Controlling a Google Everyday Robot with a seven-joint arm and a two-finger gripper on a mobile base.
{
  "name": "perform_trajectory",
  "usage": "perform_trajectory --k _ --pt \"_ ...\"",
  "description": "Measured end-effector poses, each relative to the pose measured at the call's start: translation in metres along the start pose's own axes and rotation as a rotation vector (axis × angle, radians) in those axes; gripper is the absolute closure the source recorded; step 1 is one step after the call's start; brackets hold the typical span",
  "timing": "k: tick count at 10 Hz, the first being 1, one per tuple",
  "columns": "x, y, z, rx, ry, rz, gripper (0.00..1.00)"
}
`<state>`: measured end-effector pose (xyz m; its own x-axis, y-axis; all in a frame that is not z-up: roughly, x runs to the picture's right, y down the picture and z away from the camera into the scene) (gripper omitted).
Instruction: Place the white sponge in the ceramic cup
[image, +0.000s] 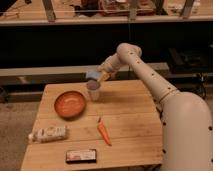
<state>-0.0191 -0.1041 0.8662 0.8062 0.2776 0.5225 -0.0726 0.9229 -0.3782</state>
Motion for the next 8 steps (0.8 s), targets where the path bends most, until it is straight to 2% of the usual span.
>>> perform_trajectory --k 8 --pt "0.0023 -0.0024 0.0012 -0.003 0.002 -0.008 0.73"
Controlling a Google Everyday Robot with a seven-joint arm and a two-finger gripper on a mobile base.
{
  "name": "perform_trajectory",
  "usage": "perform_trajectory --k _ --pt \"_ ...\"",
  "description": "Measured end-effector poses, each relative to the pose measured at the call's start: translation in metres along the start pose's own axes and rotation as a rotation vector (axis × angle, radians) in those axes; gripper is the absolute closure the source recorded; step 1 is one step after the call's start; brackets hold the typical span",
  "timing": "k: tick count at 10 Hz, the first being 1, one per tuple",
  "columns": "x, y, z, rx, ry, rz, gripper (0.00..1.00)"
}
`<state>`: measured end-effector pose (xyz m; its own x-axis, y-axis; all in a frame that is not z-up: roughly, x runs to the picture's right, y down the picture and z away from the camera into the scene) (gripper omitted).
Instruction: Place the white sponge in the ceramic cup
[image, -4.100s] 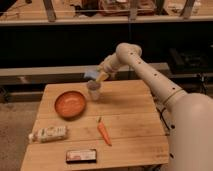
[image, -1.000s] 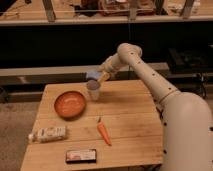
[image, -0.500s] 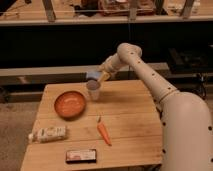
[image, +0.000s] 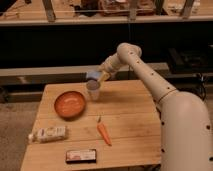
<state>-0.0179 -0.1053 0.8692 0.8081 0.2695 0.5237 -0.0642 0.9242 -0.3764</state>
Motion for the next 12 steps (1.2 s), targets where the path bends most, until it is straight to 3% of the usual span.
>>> perform_trajectory --k 12 --pt "0.0015 -0.0023 0.0045 -0.007 0.004 -0.015 0.73"
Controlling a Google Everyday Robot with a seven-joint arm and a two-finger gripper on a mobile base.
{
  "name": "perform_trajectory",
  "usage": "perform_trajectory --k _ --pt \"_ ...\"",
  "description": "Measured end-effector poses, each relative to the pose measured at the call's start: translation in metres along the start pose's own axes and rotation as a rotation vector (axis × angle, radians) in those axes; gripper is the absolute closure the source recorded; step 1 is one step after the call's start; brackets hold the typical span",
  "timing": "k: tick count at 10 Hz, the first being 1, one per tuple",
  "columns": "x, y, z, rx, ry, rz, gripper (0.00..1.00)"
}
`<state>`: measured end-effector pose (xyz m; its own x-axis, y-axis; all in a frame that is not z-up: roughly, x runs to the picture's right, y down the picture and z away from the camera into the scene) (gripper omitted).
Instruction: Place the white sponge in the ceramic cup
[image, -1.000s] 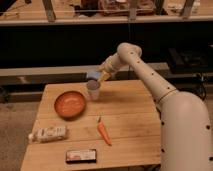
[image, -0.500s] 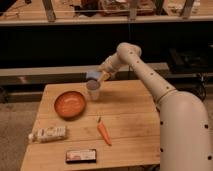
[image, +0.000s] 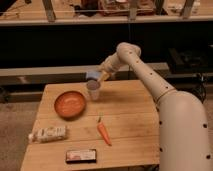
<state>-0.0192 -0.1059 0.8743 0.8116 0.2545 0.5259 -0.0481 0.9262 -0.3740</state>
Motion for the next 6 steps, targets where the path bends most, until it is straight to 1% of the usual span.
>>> perform_trajectory --k 6 --pt "0.0010 -0.0014 0.0017 -0.002 0.002 -0.007 0.73"
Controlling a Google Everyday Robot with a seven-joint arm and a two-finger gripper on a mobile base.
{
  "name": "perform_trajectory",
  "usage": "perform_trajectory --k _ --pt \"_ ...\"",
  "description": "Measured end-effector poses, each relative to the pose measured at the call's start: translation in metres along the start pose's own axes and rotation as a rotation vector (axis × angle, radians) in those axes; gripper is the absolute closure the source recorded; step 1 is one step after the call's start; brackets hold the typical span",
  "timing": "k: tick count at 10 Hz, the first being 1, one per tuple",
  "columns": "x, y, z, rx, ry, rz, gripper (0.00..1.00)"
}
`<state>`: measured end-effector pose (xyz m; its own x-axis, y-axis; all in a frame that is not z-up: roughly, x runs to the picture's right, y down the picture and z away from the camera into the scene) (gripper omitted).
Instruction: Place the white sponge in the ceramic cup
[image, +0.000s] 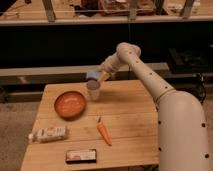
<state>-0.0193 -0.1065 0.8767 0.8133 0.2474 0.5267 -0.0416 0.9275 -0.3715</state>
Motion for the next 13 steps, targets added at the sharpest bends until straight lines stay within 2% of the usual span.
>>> perform_trajectory --k 13 --pt "0.0024 -0.0032 0.0032 -0.003 0.007 -0.015 0.73"
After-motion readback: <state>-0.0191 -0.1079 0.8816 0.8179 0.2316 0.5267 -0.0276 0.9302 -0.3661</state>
